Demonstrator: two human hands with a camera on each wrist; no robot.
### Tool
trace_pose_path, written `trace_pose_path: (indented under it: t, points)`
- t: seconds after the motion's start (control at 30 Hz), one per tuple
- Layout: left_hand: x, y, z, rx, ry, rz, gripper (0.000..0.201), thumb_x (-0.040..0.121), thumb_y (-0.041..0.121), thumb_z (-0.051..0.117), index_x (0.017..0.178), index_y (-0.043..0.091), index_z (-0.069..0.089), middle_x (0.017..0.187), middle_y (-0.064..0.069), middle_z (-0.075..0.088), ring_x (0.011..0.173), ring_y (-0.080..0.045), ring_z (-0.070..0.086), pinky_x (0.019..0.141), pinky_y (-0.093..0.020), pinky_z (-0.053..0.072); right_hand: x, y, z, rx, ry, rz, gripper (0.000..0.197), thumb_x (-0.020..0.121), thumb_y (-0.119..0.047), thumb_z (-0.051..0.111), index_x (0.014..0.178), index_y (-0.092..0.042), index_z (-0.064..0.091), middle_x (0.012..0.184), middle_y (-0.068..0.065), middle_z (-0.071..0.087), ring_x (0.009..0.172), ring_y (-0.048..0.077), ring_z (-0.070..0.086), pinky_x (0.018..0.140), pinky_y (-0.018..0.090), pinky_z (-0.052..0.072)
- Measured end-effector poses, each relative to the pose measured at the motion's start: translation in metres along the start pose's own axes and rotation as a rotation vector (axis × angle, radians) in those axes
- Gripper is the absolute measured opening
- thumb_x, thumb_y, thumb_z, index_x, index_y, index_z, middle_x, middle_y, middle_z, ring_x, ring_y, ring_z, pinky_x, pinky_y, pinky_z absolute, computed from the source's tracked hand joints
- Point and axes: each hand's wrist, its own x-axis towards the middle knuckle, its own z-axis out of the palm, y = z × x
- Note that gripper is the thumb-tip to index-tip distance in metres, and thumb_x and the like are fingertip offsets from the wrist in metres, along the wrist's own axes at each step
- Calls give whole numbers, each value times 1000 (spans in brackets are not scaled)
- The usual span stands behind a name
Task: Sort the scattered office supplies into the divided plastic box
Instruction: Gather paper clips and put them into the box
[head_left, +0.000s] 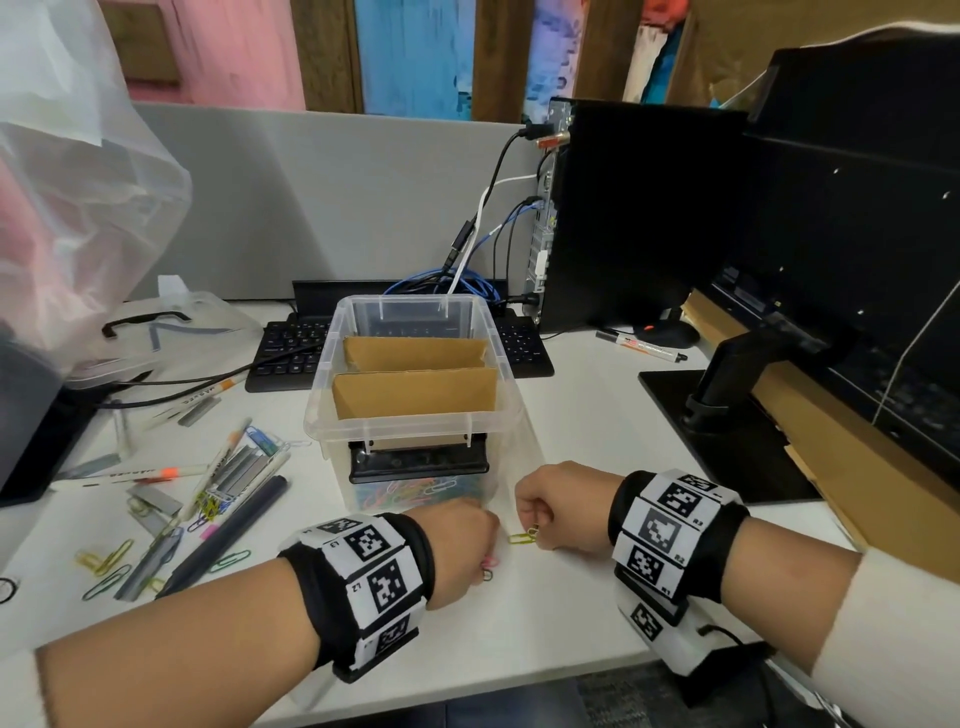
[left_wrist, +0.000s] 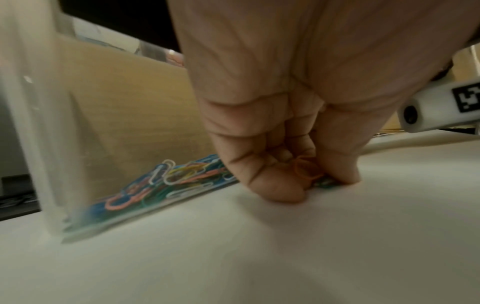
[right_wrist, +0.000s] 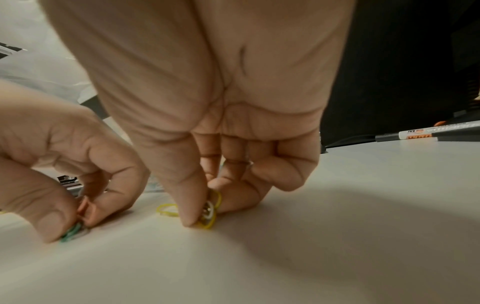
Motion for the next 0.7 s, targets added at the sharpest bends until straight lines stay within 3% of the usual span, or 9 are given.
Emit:
trace_pose_path:
  t: [0.13,0.4,0.57,0.63,0.7]
  points:
    - [-6,-9,3,-66,-11,-39,22,93,16,54,113,7,56,121,-8,59,110,-24,55,94,-31,45,0,-1,0,-42,-9,10,14,81,-6,60,84,-19,57,70,-14,45,78,15,50,74,27,45]
    - [-12,-8,7,-22,-22,-56,23,93,7,47,115,6,54,120,-10,57,109,-25,55,85,-27,42,-5,-4,5,-59,11,-21,12,79,-5,59,81,-16,55,68,-13,44,76,15,49,58,18,37]
    - [-17,-6,11,37,-14,-45,24,93,5,46,116,6,53,122,-11,52,108,-26,56,86,-28,43,-13,-1,3,-9,31,0,12,79,-5,58,79,-16,57,67,-14,46,75,14,50,67,22,43]
    - [-24,-6,8,2,38,-16,24,92,3,46,113,9,53,116,-7,53,102,-23,56,83,-26,43,-17,3,-3,9,74,19,15,79,-7,55,71,-19,54,68,-14,48,75,13,51,67,20,43]
    - [-36,-5,-6,-122,152,48,16,91,6,49,103,15,55,96,3,55,85,-16,53,72,-23,39,-20,8,-18,20,166,30,23,78,-9,54,63,-26,50,71,-14,49,75,12,52,66,17,39]
